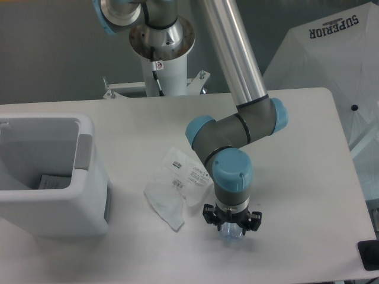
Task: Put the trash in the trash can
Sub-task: 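Lift the bottle and carry it over the white trash bin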
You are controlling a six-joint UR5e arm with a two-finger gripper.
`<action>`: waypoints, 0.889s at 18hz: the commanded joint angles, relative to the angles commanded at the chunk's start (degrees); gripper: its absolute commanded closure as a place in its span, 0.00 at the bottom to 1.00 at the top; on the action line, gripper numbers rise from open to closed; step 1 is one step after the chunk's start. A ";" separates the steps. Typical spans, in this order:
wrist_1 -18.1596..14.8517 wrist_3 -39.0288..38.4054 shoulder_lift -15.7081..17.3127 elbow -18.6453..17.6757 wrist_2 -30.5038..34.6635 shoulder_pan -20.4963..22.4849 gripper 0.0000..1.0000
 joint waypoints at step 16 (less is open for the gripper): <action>11.25 -26.09 11.86 13.02 -6.86 -7.63 0.33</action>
